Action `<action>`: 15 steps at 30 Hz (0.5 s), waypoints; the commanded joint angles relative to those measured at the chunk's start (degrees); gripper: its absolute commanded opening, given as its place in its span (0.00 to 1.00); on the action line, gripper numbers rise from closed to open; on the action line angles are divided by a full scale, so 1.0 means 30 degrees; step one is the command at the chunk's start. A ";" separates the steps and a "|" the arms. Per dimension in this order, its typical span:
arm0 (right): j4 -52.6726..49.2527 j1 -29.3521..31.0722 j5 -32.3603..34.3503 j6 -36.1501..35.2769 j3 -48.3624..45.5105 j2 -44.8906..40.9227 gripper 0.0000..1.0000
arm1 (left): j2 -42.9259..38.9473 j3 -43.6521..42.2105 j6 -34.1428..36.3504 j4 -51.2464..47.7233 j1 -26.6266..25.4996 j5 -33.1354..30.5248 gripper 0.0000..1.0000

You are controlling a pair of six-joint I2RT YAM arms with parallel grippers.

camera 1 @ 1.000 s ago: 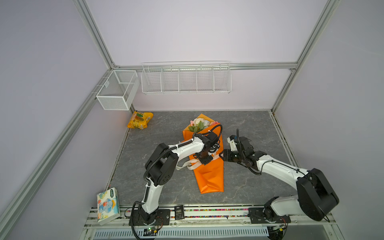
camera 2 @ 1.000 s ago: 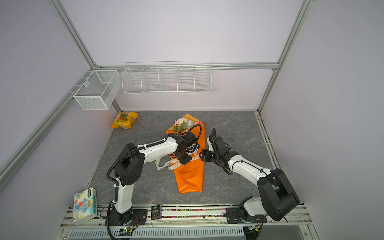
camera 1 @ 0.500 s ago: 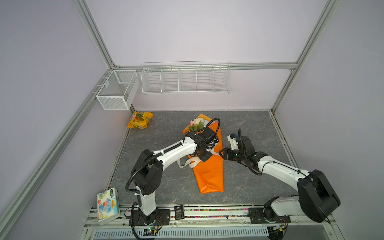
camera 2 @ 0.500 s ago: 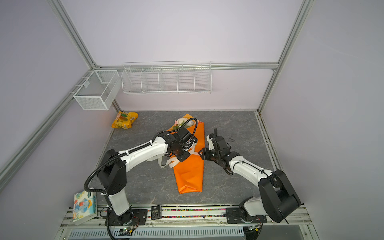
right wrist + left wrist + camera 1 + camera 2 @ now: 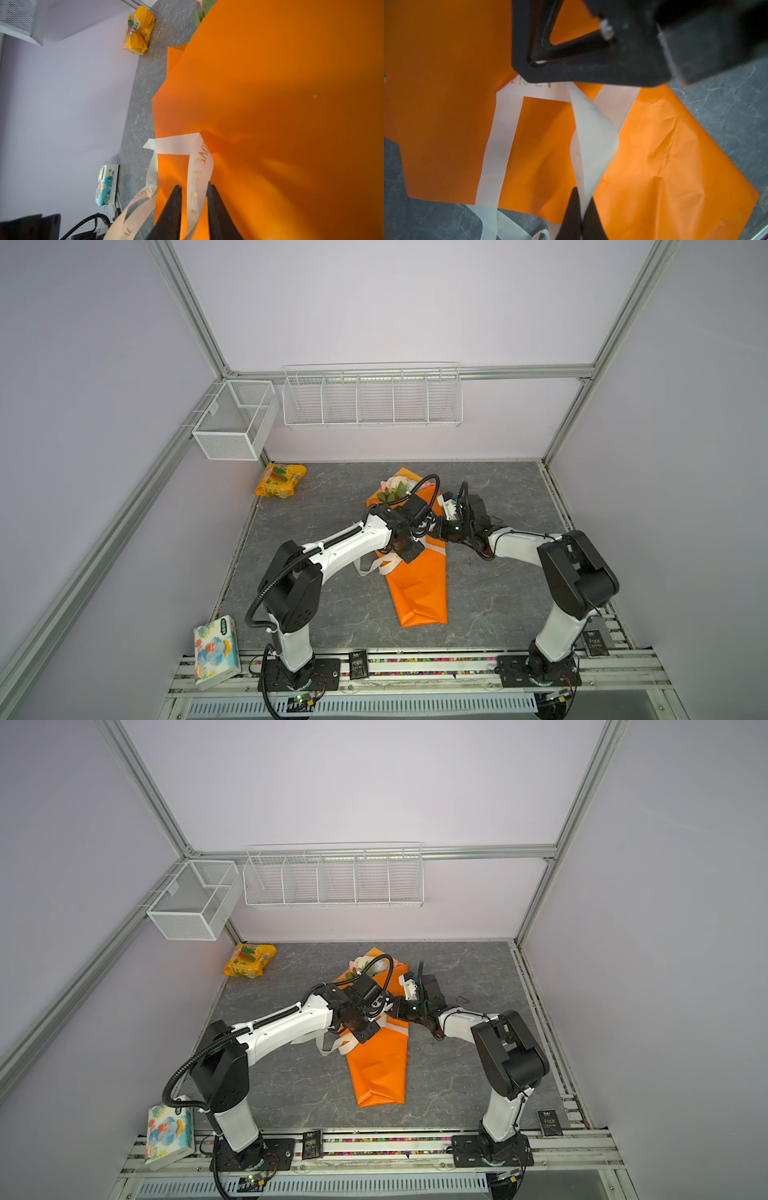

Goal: Tie the bouquet of fake flowers

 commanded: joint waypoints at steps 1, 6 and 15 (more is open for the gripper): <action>0.1285 -0.0237 -0.2557 -0.0234 0.0818 0.0728 0.25 | -0.0403 -0.0005 -0.0228 0.0047 -0.0046 -0.0457 0.01; 0.1096 -0.0326 -0.6088 -0.1241 0.1951 0.2986 0.25 | -0.0641 0.0112 -0.0262 0.0341 -0.0046 -0.0702 0.01; -0.2677 -0.0559 -0.9092 -0.4939 0.1207 0.1982 0.17 | -0.0523 0.0304 -0.0731 0.0392 0.0336 -0.1314 0.01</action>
